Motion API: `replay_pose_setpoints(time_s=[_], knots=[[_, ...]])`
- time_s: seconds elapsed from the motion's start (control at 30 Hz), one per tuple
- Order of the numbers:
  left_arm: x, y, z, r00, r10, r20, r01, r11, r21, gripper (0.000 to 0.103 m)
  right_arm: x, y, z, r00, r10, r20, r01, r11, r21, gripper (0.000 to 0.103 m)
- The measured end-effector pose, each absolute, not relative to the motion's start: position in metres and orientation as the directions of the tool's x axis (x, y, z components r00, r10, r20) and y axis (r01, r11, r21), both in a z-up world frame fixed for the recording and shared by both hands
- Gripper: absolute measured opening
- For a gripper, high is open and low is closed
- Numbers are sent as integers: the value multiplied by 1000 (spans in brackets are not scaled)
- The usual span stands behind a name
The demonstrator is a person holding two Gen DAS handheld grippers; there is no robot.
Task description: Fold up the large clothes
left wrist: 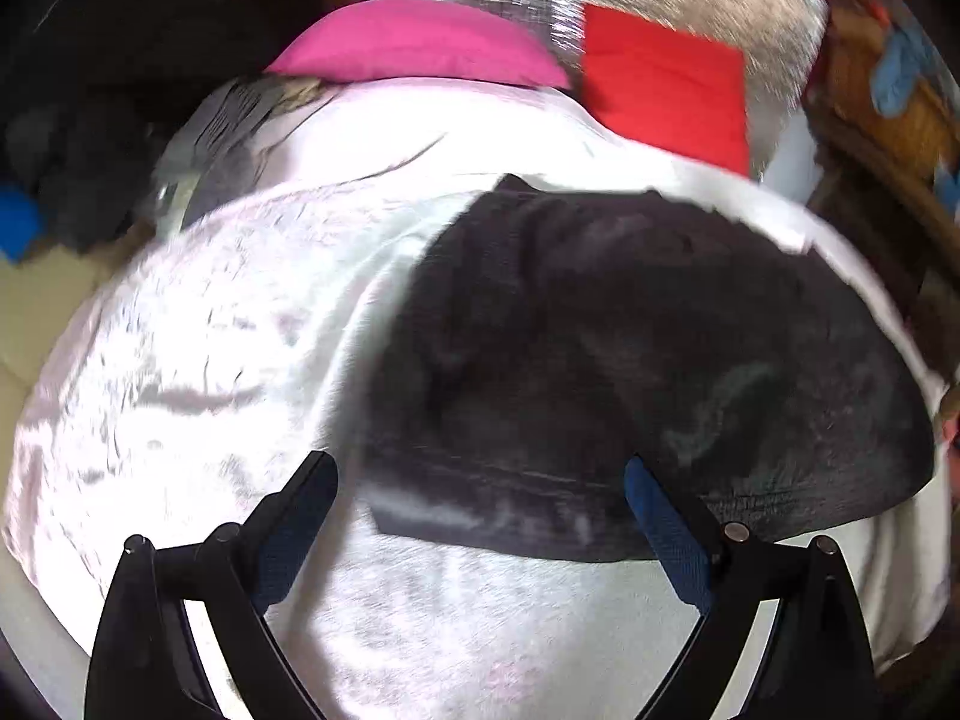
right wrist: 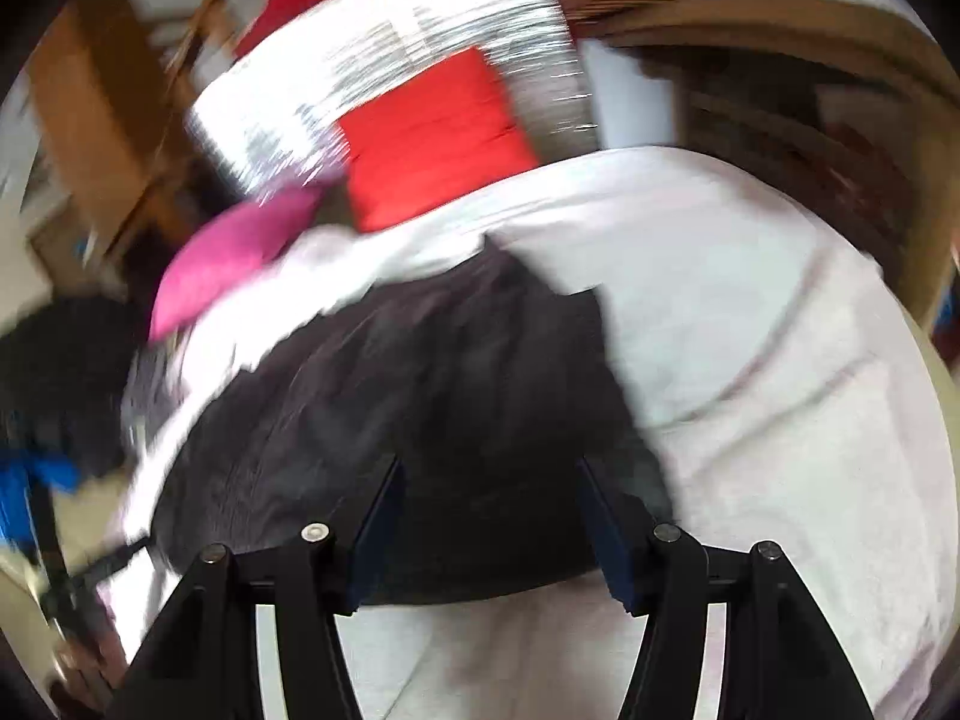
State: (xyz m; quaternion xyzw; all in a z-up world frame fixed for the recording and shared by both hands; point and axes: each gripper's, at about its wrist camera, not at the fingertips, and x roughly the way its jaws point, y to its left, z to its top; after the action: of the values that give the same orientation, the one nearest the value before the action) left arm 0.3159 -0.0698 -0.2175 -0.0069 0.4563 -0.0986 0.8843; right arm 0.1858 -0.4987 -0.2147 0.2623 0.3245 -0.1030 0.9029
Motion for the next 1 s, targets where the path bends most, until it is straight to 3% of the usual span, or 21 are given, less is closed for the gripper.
replay_pose_setpoints(time_s=[0.1,0.3,0.4,0.6,0.87,1.0], knots=[[329,-33,-210,594,-171,-786,86,985,-149,96,175,-543,-222,788,24,-616,396,745,537,69],[374,4,-235,446,-453,-772,77,879,-471,96,194,-592,-246,788,177,-590,372,626,685,73],[384,-2,-249,388,-480,-787,67,866,-495,96,206,-593,-249,772,203,-602,357,646,675,72],[391,-26,-250,391,-428,-815,123,902,-415,96,239,-597,-265,730,235,-642,362,663,655,72],[391,-89,-255,478,-151,-865,211,976,-53,96,265,-593,-284,704,281,-652,384,622,683,72],[384,-103,-249,524,-107,-845,219,976,12,96,266,-581,-275,701,206,-683,414,663,624,72]])
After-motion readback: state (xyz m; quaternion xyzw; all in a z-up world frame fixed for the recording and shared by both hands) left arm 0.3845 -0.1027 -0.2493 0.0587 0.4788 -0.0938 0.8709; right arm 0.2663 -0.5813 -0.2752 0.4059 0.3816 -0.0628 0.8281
